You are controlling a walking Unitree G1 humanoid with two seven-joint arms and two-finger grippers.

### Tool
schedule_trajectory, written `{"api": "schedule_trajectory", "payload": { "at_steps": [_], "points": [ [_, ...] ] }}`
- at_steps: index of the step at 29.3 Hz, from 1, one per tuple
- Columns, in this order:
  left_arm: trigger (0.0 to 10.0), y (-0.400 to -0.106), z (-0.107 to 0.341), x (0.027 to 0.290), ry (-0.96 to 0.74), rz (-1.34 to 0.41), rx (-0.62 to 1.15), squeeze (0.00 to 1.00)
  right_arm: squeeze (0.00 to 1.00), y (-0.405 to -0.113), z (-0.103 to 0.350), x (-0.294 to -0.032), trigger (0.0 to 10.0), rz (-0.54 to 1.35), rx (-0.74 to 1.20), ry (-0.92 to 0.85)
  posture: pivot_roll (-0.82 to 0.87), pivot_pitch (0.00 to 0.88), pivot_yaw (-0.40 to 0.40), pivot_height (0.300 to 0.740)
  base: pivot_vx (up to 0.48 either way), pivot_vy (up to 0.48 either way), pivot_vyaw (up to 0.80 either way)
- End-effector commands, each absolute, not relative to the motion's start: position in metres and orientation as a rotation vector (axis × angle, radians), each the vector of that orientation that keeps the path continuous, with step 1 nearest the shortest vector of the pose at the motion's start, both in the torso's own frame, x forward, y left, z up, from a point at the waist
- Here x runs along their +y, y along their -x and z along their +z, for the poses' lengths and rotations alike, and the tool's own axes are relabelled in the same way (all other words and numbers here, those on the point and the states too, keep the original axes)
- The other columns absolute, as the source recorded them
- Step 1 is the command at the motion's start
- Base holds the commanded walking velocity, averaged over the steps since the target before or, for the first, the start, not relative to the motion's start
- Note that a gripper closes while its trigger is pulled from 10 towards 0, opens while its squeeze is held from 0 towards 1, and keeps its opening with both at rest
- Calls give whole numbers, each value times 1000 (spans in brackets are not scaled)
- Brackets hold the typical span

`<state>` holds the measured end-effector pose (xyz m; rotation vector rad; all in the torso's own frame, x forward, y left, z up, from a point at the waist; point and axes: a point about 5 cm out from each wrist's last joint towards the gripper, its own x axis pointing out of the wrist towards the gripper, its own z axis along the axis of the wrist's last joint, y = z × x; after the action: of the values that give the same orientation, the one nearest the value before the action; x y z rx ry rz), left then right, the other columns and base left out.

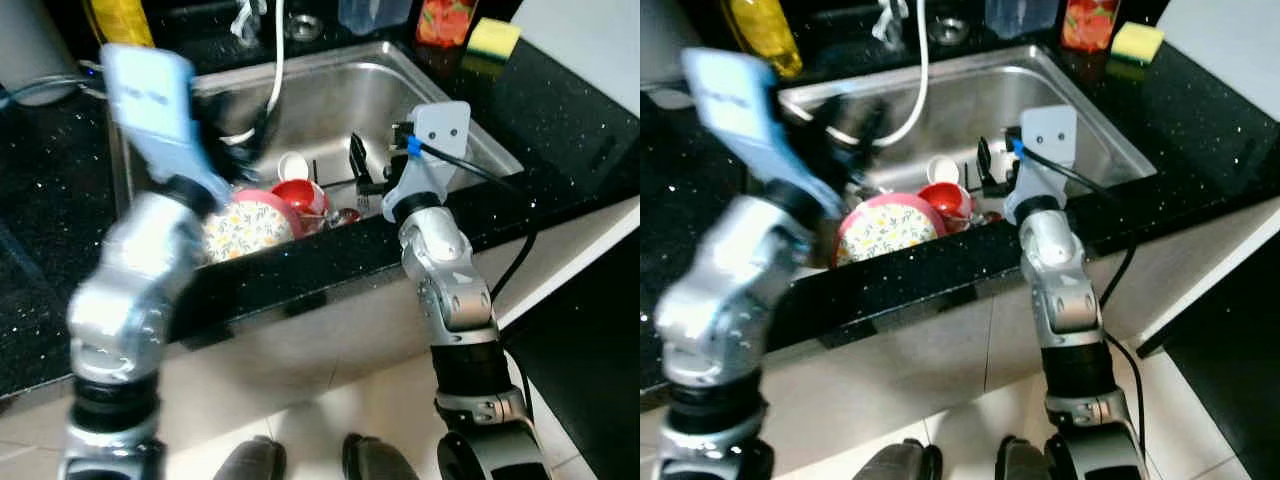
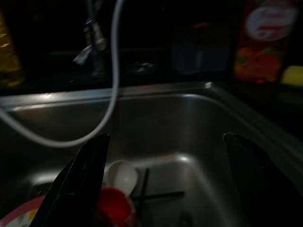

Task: Kitchen organization

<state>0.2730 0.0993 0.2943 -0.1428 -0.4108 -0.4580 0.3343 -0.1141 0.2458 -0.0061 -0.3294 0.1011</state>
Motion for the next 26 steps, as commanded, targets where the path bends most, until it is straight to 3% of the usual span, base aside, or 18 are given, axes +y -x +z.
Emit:
{"api": "schedule_trajectory", "payload": {
  "at_steps": [1,13,22,26],
  "points": [
    [10000,-270,296,95,175,-468,-429,0,0,-330,252,-124,10000,58,-371,-6,33,18,67,740,0,0,0],
    [10000,-281,286,85,104,-446,-443,0,0,-321,277,-152,10000,-172,-486,111,-36,0,76,740,0,0,0],
    [10000,-286,278,84,96,-363,-437,0,0,-320,286,-148,10000,-81,-531,152,-80,0,75,740,0,0,0],
    [10000,-298,279,97,54,-215,-490,0,0,-320,292,-139,10000,-31,-560,139,-70,0,54,740,0,0,0]
  ]
}}
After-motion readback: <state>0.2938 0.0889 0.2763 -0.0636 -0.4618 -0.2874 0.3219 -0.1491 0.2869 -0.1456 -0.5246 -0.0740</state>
